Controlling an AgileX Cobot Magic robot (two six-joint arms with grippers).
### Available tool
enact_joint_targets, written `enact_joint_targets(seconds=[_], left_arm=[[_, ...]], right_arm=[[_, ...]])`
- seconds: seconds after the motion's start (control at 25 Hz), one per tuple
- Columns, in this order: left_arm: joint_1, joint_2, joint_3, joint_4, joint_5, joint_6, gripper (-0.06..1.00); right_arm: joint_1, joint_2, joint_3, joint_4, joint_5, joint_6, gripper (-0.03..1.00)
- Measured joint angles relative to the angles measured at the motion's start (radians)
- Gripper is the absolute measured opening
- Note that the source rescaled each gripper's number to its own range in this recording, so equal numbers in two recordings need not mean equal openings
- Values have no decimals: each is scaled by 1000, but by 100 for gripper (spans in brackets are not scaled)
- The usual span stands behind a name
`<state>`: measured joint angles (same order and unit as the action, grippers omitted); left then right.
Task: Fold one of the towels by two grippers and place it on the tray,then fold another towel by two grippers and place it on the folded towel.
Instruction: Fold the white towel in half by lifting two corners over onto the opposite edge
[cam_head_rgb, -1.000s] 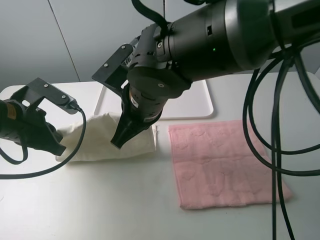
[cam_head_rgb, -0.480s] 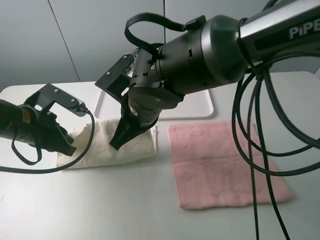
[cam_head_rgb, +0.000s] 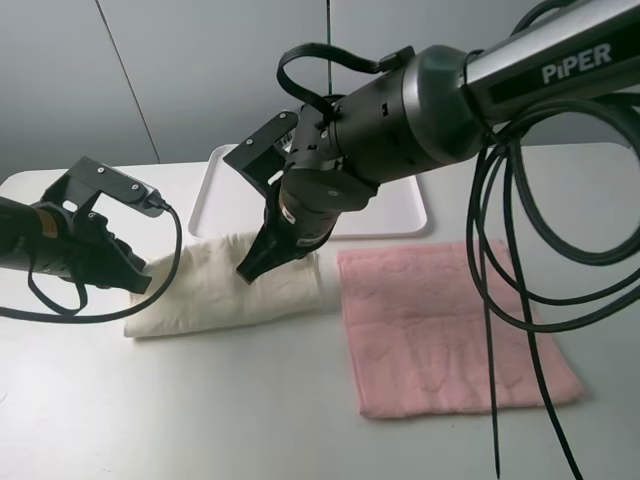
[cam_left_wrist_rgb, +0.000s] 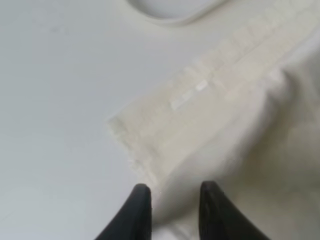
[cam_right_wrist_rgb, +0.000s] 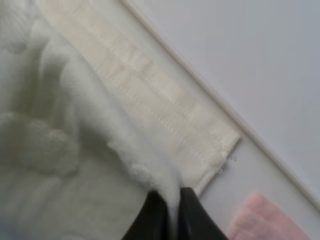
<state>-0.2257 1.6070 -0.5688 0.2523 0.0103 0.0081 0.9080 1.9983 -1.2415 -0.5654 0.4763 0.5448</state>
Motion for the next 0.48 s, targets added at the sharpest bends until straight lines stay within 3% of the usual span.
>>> enact_joint_targets(seconds=[0.16, 0.24, 0.32, 0.48], left_arm=[[5, 0, 0, 0, -47, 0, 30], [5, 0, 0, 0, -71, -2, 34], [5, 0, 0, 0, -81, -2, 47], [5, 0, 0, -55, -81, -2, 90]], right_arm=[[0, 0, 0, -27, -18, 36, 0], [0, 0, 0, -43, -26, 56, 7], [0, 0, 0, -52, -30, 65, 25], [0, 0, 0, -62, -30, 97, 89]])
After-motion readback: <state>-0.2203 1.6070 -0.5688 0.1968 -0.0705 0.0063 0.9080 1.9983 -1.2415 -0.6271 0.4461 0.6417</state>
